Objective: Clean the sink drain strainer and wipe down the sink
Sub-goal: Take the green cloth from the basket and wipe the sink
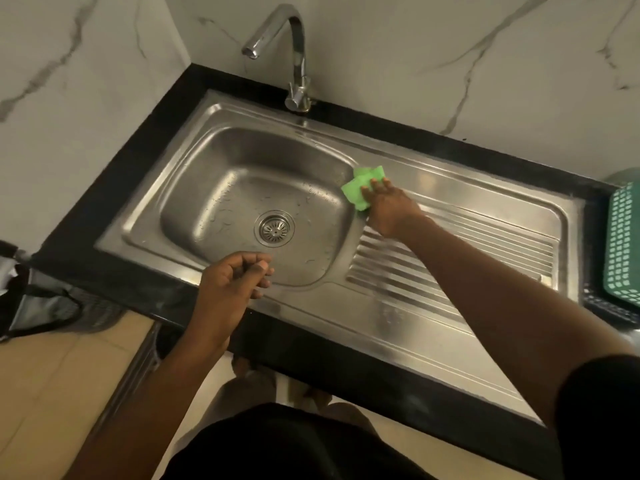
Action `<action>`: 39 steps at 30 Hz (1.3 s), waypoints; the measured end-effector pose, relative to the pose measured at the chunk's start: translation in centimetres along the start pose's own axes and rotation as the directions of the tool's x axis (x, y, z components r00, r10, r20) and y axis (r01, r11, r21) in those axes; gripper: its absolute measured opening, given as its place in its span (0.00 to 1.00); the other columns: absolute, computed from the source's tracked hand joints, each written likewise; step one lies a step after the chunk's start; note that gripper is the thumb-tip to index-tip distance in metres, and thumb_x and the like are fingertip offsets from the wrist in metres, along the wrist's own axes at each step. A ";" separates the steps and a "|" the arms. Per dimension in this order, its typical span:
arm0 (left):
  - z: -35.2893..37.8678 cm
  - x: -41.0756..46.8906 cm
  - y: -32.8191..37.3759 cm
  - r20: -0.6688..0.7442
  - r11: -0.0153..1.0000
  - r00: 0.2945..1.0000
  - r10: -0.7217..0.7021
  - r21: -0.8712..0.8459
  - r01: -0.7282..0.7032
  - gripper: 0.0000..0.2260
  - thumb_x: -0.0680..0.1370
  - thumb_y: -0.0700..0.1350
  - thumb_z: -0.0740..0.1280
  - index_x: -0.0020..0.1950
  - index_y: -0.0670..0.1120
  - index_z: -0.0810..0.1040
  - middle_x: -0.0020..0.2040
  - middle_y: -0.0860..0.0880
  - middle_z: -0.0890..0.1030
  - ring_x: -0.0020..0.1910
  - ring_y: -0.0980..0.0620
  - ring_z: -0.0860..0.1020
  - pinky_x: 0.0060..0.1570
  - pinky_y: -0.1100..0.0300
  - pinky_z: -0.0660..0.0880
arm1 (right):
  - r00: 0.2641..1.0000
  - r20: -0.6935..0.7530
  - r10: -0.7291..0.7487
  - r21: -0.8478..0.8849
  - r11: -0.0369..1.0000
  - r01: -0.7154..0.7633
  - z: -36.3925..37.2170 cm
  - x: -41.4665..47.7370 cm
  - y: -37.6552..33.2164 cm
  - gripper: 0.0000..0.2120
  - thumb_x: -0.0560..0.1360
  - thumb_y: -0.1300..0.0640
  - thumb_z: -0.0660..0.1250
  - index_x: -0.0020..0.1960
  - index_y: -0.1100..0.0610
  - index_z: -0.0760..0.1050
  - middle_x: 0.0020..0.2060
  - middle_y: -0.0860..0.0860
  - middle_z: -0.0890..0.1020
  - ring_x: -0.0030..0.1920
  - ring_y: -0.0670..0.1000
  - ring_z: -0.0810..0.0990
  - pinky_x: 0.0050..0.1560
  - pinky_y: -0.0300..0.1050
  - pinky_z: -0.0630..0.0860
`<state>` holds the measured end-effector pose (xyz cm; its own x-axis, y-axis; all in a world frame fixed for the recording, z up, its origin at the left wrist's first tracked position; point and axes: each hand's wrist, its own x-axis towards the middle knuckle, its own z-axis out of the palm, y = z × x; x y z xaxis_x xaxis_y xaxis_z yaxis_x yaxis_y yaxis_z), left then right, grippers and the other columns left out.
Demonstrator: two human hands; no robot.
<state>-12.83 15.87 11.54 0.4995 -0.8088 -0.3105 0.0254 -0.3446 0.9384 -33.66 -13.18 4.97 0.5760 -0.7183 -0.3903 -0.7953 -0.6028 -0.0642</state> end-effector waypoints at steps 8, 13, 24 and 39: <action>-4.1 2.1 -0.9 -0.045 0.999 0.998 -0.042 -0.027 0.041 0.07 0.82 0.41 0.70 0.53 0.50 0.86 0.46 0.47 0.88 0.44 0.50 0.85 0.44 0.59 0.82 | 0.988 -0.073 -0.139 0.206 0.967 0.151 5.6 -10.1 -7.0 0.34 0.81 0.56 0.64 0.84 0.55 0.56 0.84 0.57 0.53 0.84 0.59 0.51 0.83 0.53 0.46; -7.5 4.0 -0.6 -0.050 0.999 0.999 -0.009 -0.039 0.007 0.07 0.82 0.42 0.70 0.54 0.51 0.86 0.47 0.47 0.88 0.45 0.50 0.85 0.47 0.56 0.82 | 0.973 -0.104 -0.206 0.378 0.897 0.231 9.0 -18.3 -12.3 0.31 0.83 0.59 0.58 0.84 0.47 0.56 0.83 0.46 0.53 0.84 0.46 0.45 0.79 0.39 0.33; -13.0 6.2 -0.8 -0.072 0.997 0.997 -0.030 -0.070 0.025 0.07 0.82 0.42 0.70 0.56 0.50 0.86 0.47 0.45 0.88 0.46 0.47 0.84 0.47 0.53 0.81 | 0.889 -0.043 -0.456 0.383 0.814 0.436 6.2 -14.0 -20.4 0.31 0.82 0.61 0.59 0.84 0.50 0.57 0.84 0.49 0.54 0.85 0.50 0.47 0.81 0.38 0.37; -18.8 7.8 0.7 -0.209 0.998 0.977 -0.035 -0.050 0.025 0.06 0.81 0.42 0.71 0.55 0.49 0.86 0.50 0.46 0.88 0.45 0.50 0.86 0.44 0.60 0.82 | 0.832 0.009 -0.555 0.450 0.746 0.492 0.9 -1.7 -32.7 0.29 0.84 0.61 0.59 0.83 0.49 0.59 0.84 0.50 0.58 0.84 0.50 0.52 0.83 0.47 0.50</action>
<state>7.40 18.34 12.61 0.6679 -0.6792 -0.3042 0.0807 -0.3403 0.9368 -8.80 8.07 6.88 0.9186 -0.2602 -0.2976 -0.3947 -0.6466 -0.6528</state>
